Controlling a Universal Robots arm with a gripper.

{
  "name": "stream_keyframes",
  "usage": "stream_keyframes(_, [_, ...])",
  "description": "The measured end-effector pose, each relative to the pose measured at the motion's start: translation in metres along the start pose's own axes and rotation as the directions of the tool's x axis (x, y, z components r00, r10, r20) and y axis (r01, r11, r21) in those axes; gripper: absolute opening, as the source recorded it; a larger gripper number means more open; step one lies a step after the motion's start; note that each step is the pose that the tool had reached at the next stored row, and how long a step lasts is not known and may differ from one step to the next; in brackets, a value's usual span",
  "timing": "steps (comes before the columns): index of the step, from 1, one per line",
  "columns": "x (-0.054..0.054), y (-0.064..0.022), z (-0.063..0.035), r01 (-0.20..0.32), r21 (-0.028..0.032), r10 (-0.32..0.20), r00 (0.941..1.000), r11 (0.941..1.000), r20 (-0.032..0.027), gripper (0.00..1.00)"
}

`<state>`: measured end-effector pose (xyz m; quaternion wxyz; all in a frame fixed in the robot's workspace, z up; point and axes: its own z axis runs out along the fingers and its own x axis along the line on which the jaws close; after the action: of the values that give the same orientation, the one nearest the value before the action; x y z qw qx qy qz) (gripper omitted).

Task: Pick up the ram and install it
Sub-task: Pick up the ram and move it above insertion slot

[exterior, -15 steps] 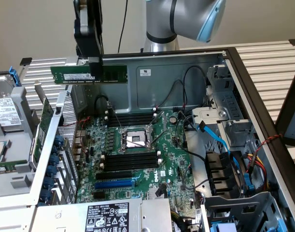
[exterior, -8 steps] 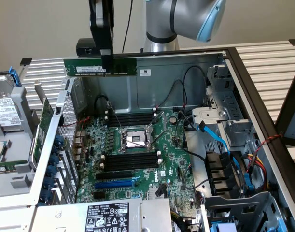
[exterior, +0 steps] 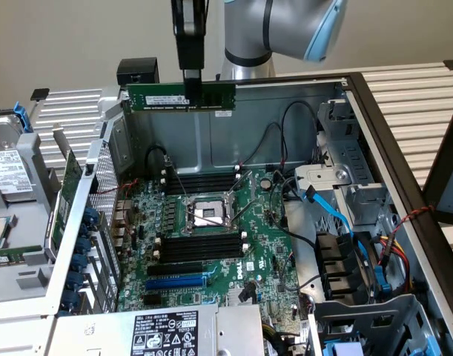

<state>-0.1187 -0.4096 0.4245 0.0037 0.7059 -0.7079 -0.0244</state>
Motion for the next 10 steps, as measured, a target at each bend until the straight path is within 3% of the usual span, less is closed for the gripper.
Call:
stream_keyframes(3, [0.000,-0.0103,0.0020,0.000,0.0001,0.000,1.0000,1.0000,0.0008,0.14])
stream_keyframes(10, [0.000,-0.0104,0.0145,0.001,0.0001,-0.001,1.0000,1.0000,0.0036,0.14])
